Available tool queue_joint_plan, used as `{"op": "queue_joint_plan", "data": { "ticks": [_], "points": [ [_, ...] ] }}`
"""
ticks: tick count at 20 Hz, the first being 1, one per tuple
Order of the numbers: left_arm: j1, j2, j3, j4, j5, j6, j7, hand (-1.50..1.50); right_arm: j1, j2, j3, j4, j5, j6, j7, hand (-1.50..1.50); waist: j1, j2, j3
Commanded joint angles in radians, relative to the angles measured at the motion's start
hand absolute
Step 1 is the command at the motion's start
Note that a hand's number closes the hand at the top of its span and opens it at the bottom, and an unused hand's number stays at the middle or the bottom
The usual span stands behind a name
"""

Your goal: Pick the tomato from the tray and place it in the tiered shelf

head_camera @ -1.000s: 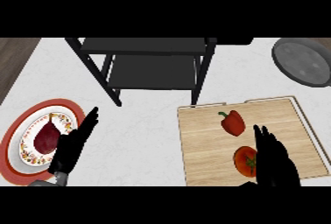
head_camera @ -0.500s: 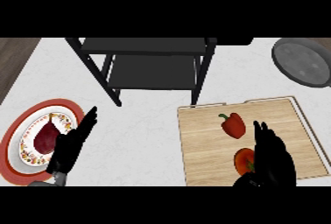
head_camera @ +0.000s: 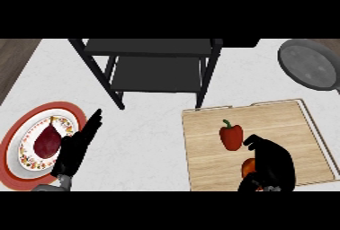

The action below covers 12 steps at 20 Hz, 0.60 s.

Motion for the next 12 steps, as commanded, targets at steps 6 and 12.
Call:
{"op": "queue_joint_plan", "data": {
  "ticks": [6,12],
  "points": [
    [0.007,-0.047,0.022,0.027,-0.048,-0.020,-0.012,0.00,-0.040,0.024,-0.018,0.086,0.108,-0.045,-0.071,1.50,0.001,0.008,0.011],
    [-0.017,-0.044,0.057,0.044,-0.048,-0.049,-0.015,0.00,-0.082,0.180,0.095,0.033,0.230,0.007,0.093,1.50,0.002,0.009,0.010]
  ]
}}
